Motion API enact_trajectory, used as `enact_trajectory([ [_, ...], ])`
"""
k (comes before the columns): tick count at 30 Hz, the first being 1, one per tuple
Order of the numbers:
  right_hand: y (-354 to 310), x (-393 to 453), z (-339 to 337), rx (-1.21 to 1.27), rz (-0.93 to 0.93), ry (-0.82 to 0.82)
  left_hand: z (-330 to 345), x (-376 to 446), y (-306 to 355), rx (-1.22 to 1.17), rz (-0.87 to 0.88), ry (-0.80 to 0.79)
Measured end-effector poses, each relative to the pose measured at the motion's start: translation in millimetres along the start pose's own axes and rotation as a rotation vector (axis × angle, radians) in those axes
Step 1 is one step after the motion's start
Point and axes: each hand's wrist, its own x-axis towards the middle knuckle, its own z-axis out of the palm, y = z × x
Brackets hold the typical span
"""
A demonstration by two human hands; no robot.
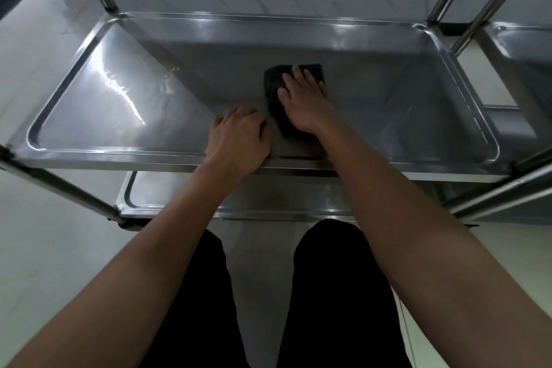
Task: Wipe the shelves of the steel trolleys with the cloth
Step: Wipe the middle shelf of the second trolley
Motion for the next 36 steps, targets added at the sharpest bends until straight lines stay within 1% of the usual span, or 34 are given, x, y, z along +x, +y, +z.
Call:
enact_trajectory([
  [4,59,-14,-22,-0.005,0.105,0.031,11,13,47,0.021,0.084,-0.083],
  [8,120,-34,-43,0.009,0.192,0.06,21,27,107,-0.006,0.163,-0.093],
  [12,176,-58,-60,0.006,0.29,0.117,33,38,163,-0.047,0.246,-0.142],
  [14,201,-71,-68,-0.006,0.342,0.14,38,42,185,-0.062,0.265,-0.165],
  [17,233,-89,-80,-0.061,0.387,0.173,47,43,205,-0.045,0.242,-0.192],
  [22,245,-94,-84,-0.085,0.382,0.194,59,44,206,-0.035,0.22,-0.152],
  [28,240,-80,-82,-0.106,0.395,0.189,56,50,178,-0.124,0.314,-0.163],
  [32,216,-55,-73,-0.073,0.39,0.18,47,55,139,-0.111,0.275,-0.051],
  [36,177,-30,-58,-0.041,0.343,0.132,33,52,100,-0.036,0.199,-0.027],
])
